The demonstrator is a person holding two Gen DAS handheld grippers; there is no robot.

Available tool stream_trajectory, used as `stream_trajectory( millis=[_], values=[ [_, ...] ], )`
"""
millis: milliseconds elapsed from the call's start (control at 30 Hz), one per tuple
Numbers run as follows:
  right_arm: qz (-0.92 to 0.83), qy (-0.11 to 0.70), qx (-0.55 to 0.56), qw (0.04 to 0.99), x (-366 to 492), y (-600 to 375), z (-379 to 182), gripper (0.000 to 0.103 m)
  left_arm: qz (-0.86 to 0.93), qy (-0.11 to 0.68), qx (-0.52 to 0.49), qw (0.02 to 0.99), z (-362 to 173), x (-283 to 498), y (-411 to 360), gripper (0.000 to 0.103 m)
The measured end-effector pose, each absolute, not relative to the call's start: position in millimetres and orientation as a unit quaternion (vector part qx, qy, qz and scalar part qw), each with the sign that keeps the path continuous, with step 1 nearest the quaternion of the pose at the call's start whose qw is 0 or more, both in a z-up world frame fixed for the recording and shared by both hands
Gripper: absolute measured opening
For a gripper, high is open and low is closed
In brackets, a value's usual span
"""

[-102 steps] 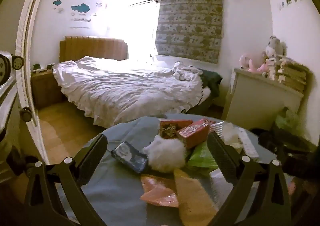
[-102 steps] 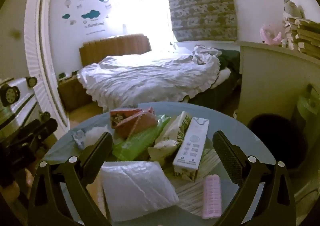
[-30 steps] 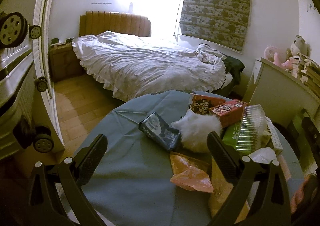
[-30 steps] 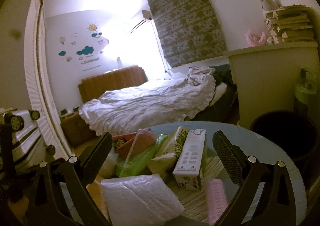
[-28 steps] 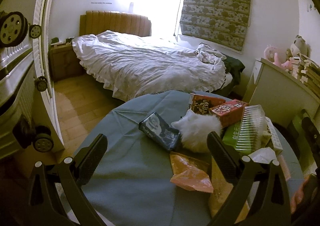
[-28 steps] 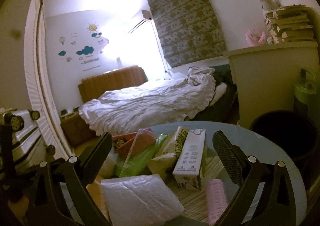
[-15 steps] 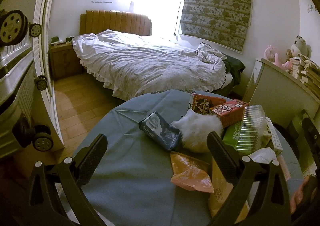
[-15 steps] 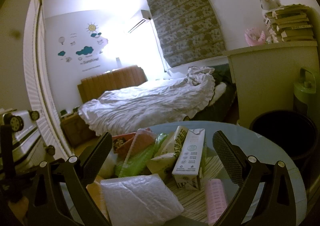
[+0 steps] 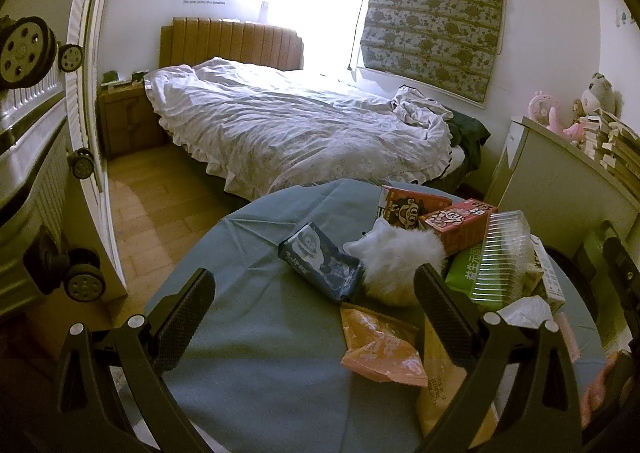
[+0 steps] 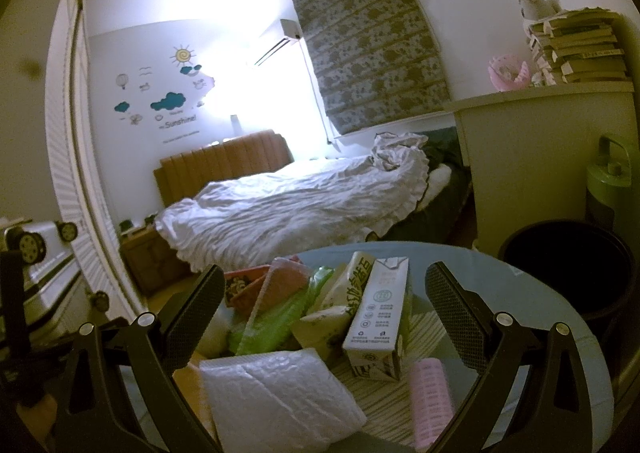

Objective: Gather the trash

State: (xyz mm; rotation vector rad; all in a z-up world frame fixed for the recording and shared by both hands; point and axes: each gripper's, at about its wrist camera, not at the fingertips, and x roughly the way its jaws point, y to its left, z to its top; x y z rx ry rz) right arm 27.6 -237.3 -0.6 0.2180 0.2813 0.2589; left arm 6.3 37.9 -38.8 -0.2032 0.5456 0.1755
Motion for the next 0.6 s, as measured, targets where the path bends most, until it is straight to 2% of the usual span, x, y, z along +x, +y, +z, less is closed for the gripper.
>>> stream_trajectory(
  millis=[433, 600],
  values=[
    [0.132, 0.154, 0.111, 0.973, 32, -247, -6, 0.099, 0.050, 0.289, -0.133, 0.947, -45, 9, 47, 0.098],
    [0.219, 0.237, 0.000, 0.946, 66, -222, 22, 0.099, 0.007, 0.319, -0.138, 0.937, -50, 22, 67, 0.098]
  ],
)
